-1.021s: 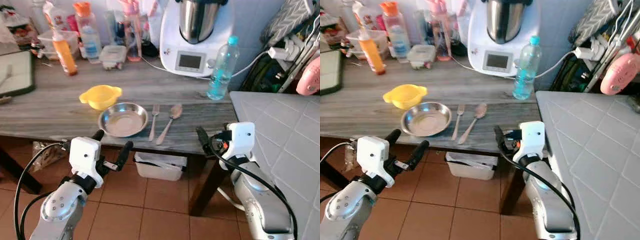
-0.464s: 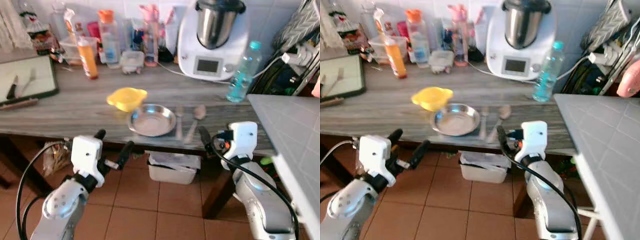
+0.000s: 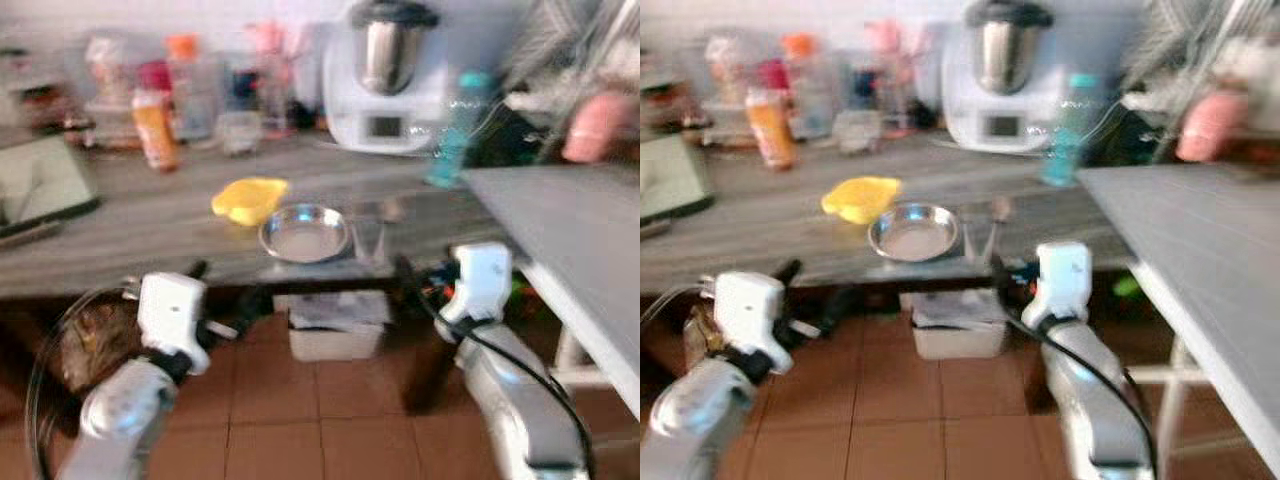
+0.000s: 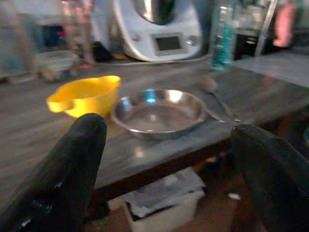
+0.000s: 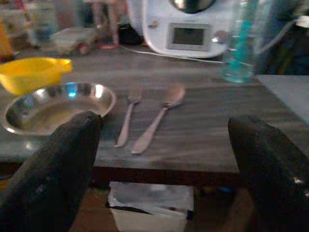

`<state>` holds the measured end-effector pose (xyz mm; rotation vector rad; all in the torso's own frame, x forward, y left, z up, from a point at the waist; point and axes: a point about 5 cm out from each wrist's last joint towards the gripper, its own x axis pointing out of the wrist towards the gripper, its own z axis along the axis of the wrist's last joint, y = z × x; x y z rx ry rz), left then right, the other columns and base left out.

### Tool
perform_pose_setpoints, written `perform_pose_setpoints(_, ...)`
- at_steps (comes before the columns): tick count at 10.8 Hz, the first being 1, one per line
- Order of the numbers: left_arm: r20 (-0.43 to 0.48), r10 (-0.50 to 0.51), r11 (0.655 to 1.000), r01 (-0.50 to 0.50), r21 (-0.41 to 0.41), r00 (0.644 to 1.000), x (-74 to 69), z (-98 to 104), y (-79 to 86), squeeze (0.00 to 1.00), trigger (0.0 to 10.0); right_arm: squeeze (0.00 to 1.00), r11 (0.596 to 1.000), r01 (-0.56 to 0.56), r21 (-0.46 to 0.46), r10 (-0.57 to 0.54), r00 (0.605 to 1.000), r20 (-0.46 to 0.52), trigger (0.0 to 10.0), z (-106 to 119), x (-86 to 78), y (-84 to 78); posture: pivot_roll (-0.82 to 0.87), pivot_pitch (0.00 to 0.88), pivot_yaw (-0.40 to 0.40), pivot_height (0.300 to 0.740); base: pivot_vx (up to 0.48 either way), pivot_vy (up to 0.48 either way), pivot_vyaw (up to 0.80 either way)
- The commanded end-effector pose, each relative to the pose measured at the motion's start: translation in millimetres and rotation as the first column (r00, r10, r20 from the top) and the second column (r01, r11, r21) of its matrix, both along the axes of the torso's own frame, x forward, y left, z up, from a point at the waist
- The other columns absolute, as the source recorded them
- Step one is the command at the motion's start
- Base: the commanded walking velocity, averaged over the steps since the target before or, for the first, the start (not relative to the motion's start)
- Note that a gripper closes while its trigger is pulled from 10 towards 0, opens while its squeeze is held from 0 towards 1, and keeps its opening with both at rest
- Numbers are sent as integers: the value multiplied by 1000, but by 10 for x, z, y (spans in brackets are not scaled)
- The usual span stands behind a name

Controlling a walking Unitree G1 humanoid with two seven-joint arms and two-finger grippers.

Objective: Setting the table

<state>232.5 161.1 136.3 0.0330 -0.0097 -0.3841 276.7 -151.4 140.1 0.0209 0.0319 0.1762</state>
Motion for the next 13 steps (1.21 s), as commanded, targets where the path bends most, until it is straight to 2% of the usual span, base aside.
perform_pose_setpoints(1,19,1,1000,-1,7,1000,10,41,-9,0,10000,0,1000,5,-3,-5,1000,18,10000,53,28,-1,94,26,17,740,0,0,0)
perform_pose_setpoints(3,50,-20,1000,21,-22,999,21,97,-57,0,10000,0,1000,6,0,-6,1000,23,10000,57,36,5,96,21,16,740,0,0,0)
perform_pose_setpoints(4,72,-32,999,32,-9,997,27,122,-71,0,10000,0,1000,7,-2,-7,1000,24,10000,58,41,4,99,18,15,740,270,0,0)
perform_pose_setpoints(8,76,-48,999,49,-8,996,14,125,-83,0,10000,0,1000,3,-5,-3,1000,26,10000,48,88,21,110,9,18,740,442,0,0)
perform_pose_setpoints(13,62,-12,1000,13,-8,998,13,104,-78,0,10000,0,1000,3,-1,-3,999,35,10000,47,113,42,112,13,21,740,0,0,0)
